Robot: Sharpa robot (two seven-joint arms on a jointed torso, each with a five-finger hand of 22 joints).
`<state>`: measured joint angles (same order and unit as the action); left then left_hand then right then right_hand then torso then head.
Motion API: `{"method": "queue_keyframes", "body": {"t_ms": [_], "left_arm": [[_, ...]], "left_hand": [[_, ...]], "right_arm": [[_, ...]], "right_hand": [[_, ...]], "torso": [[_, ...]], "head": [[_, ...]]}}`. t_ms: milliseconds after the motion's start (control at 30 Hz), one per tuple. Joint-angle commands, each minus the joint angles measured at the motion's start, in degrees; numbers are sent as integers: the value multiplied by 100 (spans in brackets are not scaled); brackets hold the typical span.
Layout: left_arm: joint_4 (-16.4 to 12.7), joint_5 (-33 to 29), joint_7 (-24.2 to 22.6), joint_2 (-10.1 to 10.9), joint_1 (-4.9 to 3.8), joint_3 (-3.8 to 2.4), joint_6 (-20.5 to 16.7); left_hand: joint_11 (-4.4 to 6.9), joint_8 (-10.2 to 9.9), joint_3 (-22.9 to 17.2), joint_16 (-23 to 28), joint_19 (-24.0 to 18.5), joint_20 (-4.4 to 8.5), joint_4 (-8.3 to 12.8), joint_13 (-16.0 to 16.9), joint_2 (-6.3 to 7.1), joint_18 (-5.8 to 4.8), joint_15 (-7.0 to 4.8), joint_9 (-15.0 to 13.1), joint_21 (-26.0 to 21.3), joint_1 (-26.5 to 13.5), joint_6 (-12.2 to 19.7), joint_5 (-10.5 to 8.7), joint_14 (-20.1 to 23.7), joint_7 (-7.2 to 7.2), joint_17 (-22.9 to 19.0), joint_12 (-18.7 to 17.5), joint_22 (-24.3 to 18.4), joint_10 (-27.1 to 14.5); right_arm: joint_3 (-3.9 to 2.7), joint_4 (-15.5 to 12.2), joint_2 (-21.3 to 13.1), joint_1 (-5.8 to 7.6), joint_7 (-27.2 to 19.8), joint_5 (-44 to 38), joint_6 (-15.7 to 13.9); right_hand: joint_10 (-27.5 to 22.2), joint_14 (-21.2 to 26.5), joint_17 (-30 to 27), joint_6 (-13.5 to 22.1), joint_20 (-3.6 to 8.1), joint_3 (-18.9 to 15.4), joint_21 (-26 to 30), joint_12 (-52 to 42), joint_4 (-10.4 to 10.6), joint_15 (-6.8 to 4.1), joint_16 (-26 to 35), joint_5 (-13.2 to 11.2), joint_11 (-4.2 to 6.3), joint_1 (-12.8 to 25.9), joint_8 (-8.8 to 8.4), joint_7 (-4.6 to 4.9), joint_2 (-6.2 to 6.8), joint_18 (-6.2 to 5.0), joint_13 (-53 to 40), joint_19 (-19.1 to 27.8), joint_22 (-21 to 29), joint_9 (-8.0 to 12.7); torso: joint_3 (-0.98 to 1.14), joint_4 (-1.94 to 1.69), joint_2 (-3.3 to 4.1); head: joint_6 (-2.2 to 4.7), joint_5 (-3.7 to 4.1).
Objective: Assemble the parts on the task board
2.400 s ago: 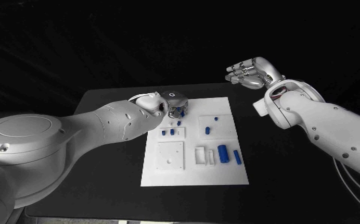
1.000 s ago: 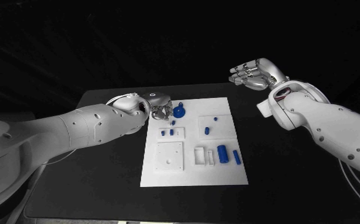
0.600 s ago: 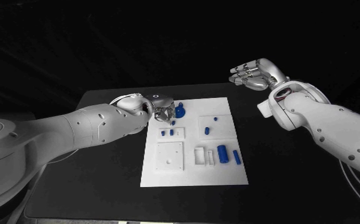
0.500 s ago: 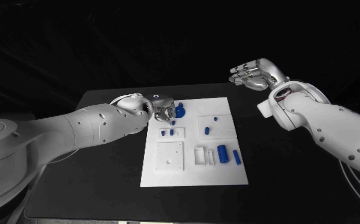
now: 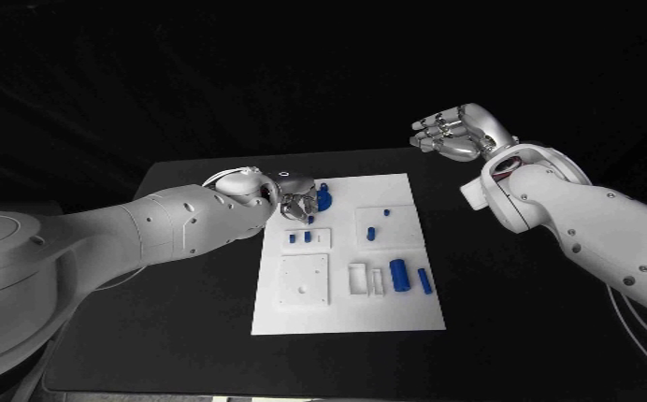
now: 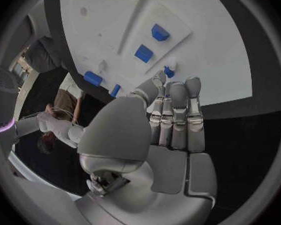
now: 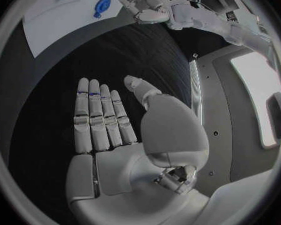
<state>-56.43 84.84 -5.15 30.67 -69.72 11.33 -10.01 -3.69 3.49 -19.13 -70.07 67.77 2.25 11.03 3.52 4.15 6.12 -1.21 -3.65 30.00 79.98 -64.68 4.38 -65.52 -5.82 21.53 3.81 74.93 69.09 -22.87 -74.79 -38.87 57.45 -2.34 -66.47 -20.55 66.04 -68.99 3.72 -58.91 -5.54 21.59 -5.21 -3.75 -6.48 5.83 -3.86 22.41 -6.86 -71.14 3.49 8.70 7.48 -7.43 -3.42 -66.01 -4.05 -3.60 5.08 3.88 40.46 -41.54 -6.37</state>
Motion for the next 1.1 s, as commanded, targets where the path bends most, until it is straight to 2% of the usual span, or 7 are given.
{"method": "queue_keyframes", "body": {"t_ms": [33, 233, 567, 867, 1100], "left_arm": [[16, 71, 91, -18, -2, 1, 365], [39, 85, 124, -43, -2, 4, 436], [191, 100, 100, -133, 35, 16, 350], [277, 90, 54, -179, 48, 18, 225], [323, 84, 44, -204, 49, 18, 262]], "left_hand": [[-14, 9, 19, -45, -23, -8, -65, -7, 29, 46, 22, -2, -24, -57, -22, 13, -1, -2, -38, 2, 102, -1], [-2, 10, 51, -112, 1, -21, -91, -4, 9, 59, 37, -3, -20, -34, -57, 16, -16, -20, -63, 6, 110, 98], [-46, 8, 31, -115, -19, -31, -97, -7, 48, 67, 46, 0, -45, -31, 57, 26, 33, -11, -134, -4, 105, -107], [-46, 8, -7, -117, -9, -24, -99, -8, 82, 68, 30, 0, -58, -25, 123, 31, 32, 22, -173, -7, 105, -178], [-34, 8, -39, -114, -9, -6, -94, -8, 86, 55, 9, 0, -62, -8, 137, 37, 33, 34, -192, -2, 109, -200]], "right_arm": [[-2, -9, 7, -3, -44, -43, 55], [-2, -8, 12, -3, -46, -43, 54], [-2, -1, 25, -3, -50, -43, 51], [-2, 4, 33, -3, -53, -43, 52], [-2, 4, 34, -3, -52, -43, 55]], "right_hand": [[18, -30, -3, -33, -10, -6, 10, 33, 32, 13, 26, 29, 7, 62, 6, -4, 5, 5, 8, -19, 6, 4], [18, -30, -3, -33, -10, -6, 10, 33, 32, 13, 26, 29, 7, 62, 6, -4, 5, 5, 8, -19, 6, 4], [18, -30, -3, -33, -10, -6, 10, 33, 32, 13, 26, 29, 7, 62, 6, -4, 5, 5, 8, -19, 6, 4], [18, -30, -3, -32, -11, -9, 12, 32, 37, 13, 26, 30, 7, 62, 5, -3, 3, 4, 8, -19, 6, 4], [18, -30, -3, -32, -11, -9, 12, 32, 37, 13, 26, 30, 7, 62, 5, -3, 3, 4, 8, -19, 6, 4]], "torso": [[-4, -11, 0], [-4, -7, 1], [-4, -4, 3], [-5, -3, 0], [-2, -7, -1]], "head": [[-1, 11], [-2, 3], [1, 5], [-5, 12], [-4, 13]]}}
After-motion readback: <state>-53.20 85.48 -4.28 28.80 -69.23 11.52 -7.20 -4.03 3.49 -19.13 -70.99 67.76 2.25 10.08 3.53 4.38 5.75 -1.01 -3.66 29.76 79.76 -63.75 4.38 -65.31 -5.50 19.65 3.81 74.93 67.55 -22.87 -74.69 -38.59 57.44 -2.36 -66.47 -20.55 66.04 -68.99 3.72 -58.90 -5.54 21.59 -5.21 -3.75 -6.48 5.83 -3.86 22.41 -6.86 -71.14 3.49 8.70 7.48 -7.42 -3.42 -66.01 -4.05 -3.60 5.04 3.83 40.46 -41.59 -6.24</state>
